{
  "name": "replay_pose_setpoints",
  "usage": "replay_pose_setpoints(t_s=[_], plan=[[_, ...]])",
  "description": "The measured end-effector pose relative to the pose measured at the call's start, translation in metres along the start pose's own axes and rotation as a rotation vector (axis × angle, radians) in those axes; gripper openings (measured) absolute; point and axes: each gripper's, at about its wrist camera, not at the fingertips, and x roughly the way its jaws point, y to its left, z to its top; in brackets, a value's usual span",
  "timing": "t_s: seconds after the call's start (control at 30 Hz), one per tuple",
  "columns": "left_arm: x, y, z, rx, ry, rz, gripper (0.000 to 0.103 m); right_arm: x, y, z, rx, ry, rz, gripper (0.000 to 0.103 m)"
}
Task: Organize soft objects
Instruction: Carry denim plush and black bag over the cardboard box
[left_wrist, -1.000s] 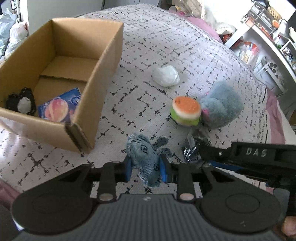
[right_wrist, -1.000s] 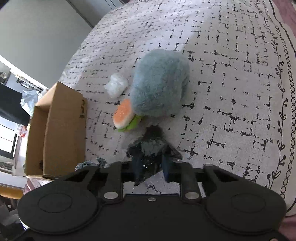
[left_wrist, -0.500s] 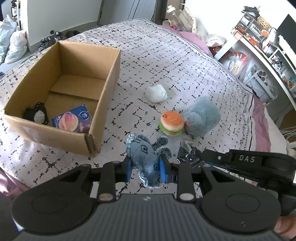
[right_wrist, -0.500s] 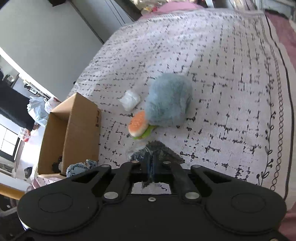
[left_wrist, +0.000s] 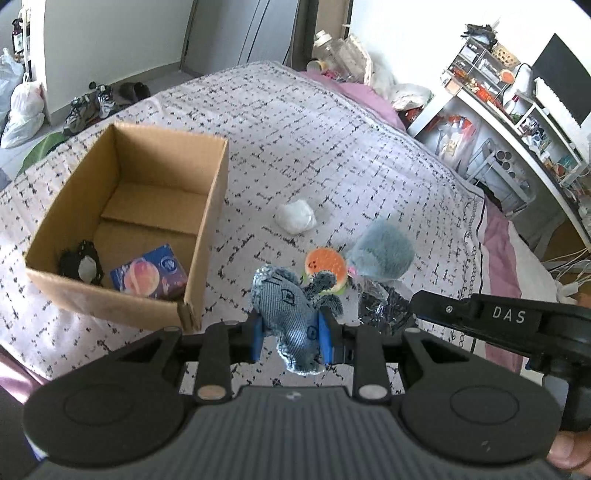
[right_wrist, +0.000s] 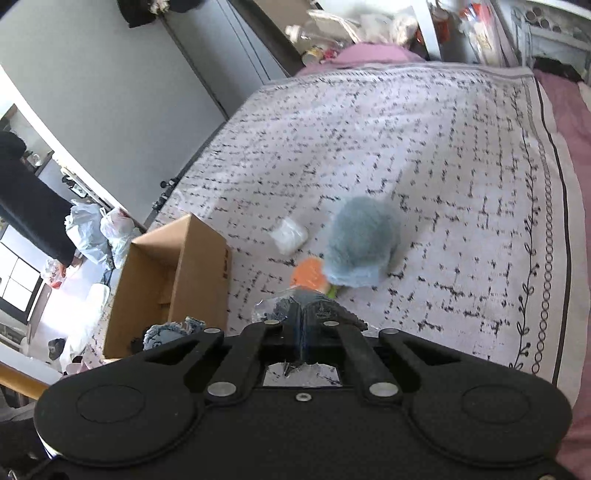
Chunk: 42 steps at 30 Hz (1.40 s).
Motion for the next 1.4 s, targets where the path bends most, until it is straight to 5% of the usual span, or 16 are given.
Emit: replay_pose_setpoints(t_s=[0.57, 1.4], plan=[[-0.027, 0.030, 0.032, -0.021, -0.070, -0.004, 0.029, -0.008, 0.050, 0.021, -0.051, -0.042, 0.052, 0.000], [-0.028, 0.135, 0.069, -0.120, -0.085, 0.028, 0.029, 0.036, 0.151, 0.030, -0.150, -0.002, 0.092, 0.000]])
